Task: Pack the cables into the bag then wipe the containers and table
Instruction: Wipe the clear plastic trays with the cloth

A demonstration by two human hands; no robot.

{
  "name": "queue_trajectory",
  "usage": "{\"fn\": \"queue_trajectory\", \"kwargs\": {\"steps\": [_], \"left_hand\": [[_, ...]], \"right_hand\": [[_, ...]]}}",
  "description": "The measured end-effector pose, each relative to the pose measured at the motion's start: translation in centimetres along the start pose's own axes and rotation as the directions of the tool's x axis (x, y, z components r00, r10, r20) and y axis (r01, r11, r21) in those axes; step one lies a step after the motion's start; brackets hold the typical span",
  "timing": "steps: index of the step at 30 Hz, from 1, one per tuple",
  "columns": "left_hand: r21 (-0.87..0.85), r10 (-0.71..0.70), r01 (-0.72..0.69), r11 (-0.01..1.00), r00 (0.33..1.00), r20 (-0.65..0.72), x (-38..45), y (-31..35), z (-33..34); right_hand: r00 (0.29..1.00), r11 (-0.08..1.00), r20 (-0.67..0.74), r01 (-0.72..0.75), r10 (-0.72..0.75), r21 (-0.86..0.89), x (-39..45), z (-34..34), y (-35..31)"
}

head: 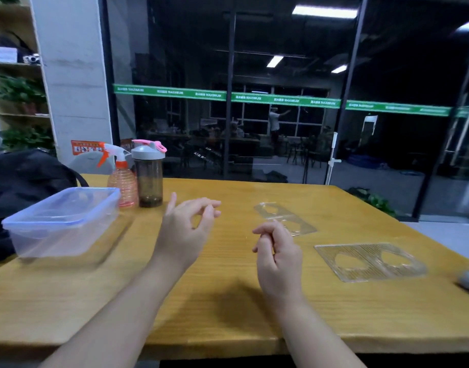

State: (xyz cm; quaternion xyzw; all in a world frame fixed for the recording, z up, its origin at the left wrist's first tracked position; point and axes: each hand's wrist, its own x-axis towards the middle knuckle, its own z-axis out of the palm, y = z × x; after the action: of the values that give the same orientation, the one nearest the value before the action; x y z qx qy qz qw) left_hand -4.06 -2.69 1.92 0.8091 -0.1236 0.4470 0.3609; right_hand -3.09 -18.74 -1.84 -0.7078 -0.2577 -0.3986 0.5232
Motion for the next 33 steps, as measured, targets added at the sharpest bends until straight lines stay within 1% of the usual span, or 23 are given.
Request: {"fn": "queue_trajectory", "kwargs": {"steps": [2, 3, 4, 6, 7, 8, 9, 11, 14, 16, 18, 20, 21, 23, 26, 29, 33], "left_hand": [[-0.125, 0.039, -0.041, 0.991, 0.999, -0.015, -1.3, 2.4, 2.4], [-0.155, 0.082, -0.081, 0.985, 0.997, 0.004, -1.8, 3.4, 3.6], [-0.154, 0.144, -0.137, 0.978, 0.989, 0.037, -2.3, 4.1, 4.9], [-0.103, 0.307, -0.295, 0.95, 0.944, 0.122, -2.9, 4.6, 7.2], [-0.096, 0.367, -0.355, 0.93, 0.916, 0.166, -3.0, 4.6, 8.2], [-0.108, 0.39, -0.375, 0.921, 0.894, 0.221, -3.1, 4.6, 8.9], [-0.119, 0.374, -0.355, 0.927, 0.885, 0.277, -3.1, 5.0, 9.3], [-0.08, 0.287, -0.277, 0.958, 0.889, 0.357, -2.8, 5.5, 9.9], [-0.044, 0.233, -0.236, 0.971, 0.883, 0.407, -2.0, 5.8, 10.9], [-0.037, 0.201, -0.208, 0.978, 0.865, 0.459, -1.5, 5.8, 11.5], [-0.069, 0.185, -0.173, 0.983, 0.861, 0.475, -1.4, 5.4, 12.1], [-0.113, 0.181, -0.146, 0.983, 0.882, 0.435, -1.5, 5.1, 12.2], [-0.145, 0.185, -0.138, 0.98, 0.899, 0.398, -1.6, 5.1, 12.2], [-0.201, 0.166, -0.101, 0.974, 0.927, 0.337, -1.6, 4.7, 12.3], [-0.243, 0.121, -0.045, 0.969, 0.943, 0.309, -1.7, 4.1, 12.3], [-0.268, 0.095, -0.005, 0.963, 0.942, 0.323, -2.0, 3.6, 12.5], [-0.285, 0.108, 0.005, 0.959, 0.918, 0.38, -2.2, 2.6, 13.3]], "right_hand": [[0.998, 0.998, -0.044, -0.051, 0.053, 0.034, 0.2, -1.3, 0.7], [0.995, 0.997, -0.064, -0.071, 0.073, 0.039, 0.3, -1.9, 1.1], [0.993, 0.995, -0.076, -0.089, 0.092, 0.043, 0.4, -2.4, 1.4], [0.99, 0.994, -0.091, -0.103, 0.106, 0.035, 0.7, -3.6, 2.2], [0.991, 0.995, -0.092, -0.1, 0.101, 0.013, 0.8, -4.2, 2.7], [0.992, 0.995, -0.09, -0.095, 0.093, -0.019, 0.9, -4.9, 3.2], [0.992, 0.994, -0.089, -0.09, 0.084, -0.068, 1.1, -5.7, 3.9], [0.993, 0.979, -0.088, -0.097, 0.082, -0.182, 1.6, -7.5, 5.1], [0.98, 0.919, -0.026, -0.193, 0.196, -0.344, 2.8, -10.1, 7.1], [0.944, 0.801, 0.027, -0.264, 0.33, -0.537, 3.3, -11.8, 8.5], [0.881, 0.636, 0.044, -0.304, 0.471, -0.71, 3.2, -13.0, 9.5], [0.795, 0.476, 0.051, -0.309, 0.604, -0.823, 2.8, -13.3, 9.9], [0.76, 0.415, 0.05, -0.297, 0.648, -0.86, 2.7, -13.1, 10.0], [0.727, 0.343, 0.05, -0.262, 0.685, -0.902, 2.5, -12.7, 10.1], [0.712, 0.312, 0.033, -0.266, 0.701, -0.912, 2.5, -12.2, 10.1], [0.703, 0.308, 0.038, -0.261, 0.71, -0.915, 2.5, -12.2, 10.0], [0.696, 0.282, 0.023, -0.261, 0.718, -0.923, 2.5, -12.1, 9.9]]}}
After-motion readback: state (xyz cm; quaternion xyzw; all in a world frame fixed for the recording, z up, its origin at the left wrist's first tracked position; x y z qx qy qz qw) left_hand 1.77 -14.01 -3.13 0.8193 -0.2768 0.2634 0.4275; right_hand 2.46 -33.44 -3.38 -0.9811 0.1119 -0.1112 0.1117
